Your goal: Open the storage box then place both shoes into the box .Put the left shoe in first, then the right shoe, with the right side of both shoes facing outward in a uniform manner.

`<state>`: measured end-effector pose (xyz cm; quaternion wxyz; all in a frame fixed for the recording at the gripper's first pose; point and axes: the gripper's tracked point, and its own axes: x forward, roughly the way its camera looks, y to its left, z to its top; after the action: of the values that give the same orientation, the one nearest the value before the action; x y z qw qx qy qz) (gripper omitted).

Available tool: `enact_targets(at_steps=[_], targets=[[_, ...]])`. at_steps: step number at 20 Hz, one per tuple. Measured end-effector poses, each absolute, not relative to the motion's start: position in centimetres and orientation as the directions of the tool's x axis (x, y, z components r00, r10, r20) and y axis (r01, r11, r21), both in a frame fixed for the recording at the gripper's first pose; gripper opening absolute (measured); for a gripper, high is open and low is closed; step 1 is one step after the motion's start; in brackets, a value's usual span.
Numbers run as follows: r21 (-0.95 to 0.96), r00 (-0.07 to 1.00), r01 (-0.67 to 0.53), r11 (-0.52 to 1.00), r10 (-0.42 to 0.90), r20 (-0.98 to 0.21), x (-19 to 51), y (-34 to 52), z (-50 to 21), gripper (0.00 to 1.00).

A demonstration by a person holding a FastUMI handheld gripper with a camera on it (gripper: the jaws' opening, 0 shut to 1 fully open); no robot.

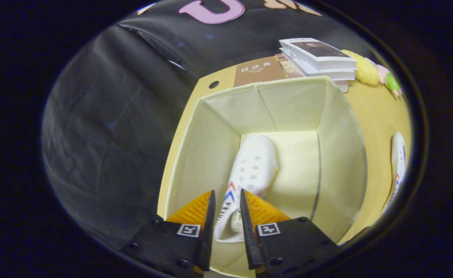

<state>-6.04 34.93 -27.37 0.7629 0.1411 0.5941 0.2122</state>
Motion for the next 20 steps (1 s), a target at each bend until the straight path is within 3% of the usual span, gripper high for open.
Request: enact_targets(at_steps=[5, 12, 20], targets=[[0.497, 0.250, -0.201, 0.844, 0.535, -0.807, -5.4, 33.6, -24.7, 1.00], [0.541, 0.360, -0.230, 0.809, 0.587, -0.725, -3.1, 27.7, -19.2, 1.00], [0.483, 0.477, -0.171, 0.859, 0.501, -0.722, -1.0, 15.1, -17.3, 1.00]])
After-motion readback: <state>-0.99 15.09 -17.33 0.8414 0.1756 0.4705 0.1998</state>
